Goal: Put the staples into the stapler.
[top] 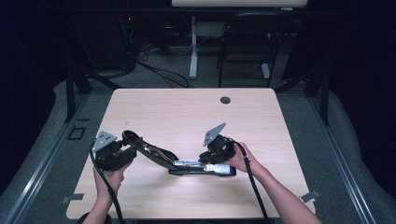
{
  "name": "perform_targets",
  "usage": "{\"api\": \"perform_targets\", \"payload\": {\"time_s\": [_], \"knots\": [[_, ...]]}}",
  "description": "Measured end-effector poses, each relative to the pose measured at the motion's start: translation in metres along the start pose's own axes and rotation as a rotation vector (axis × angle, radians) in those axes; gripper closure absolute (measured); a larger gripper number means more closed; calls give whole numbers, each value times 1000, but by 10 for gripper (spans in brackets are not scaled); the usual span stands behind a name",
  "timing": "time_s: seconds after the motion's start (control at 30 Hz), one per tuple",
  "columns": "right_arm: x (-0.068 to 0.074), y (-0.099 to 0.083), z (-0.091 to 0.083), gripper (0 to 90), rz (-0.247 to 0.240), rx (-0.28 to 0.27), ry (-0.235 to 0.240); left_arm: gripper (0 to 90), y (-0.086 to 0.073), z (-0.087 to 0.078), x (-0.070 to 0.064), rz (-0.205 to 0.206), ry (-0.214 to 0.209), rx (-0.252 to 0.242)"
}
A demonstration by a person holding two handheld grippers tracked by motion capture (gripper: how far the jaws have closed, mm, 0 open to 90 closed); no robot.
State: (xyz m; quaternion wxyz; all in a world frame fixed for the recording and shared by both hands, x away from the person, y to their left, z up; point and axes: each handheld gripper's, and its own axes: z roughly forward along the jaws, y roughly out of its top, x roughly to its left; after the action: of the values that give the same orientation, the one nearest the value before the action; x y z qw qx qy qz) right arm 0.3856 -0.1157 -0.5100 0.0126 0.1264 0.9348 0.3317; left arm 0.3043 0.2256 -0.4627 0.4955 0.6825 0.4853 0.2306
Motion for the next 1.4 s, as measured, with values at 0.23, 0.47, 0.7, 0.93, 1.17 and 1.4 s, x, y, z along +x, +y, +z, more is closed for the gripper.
{"api": "perform_targets", "payload": {"time_s": [0.23,0.47,0.7,0.93,1.17,1.4], "knots": [[1,-1,4,783,-7,-14,-5,571,0,0,0,0,0,-1],[-1,0,8,784,-19,-16,13,572,0,0,0,0,3,-1],[-4,-1,9,784,-33,-8,32,571,-1,0,-1,-1,8,0],[-5,-2,9,783,-52,-8,48,572,-2,1,-2,-1,12,0],[-5,1,14,782,-79,21,60,571,-2,0,-2,-2,10,3],[-5,3,14,782,-91,34,54,571,-3,0,-2,-3,10,4]]}}
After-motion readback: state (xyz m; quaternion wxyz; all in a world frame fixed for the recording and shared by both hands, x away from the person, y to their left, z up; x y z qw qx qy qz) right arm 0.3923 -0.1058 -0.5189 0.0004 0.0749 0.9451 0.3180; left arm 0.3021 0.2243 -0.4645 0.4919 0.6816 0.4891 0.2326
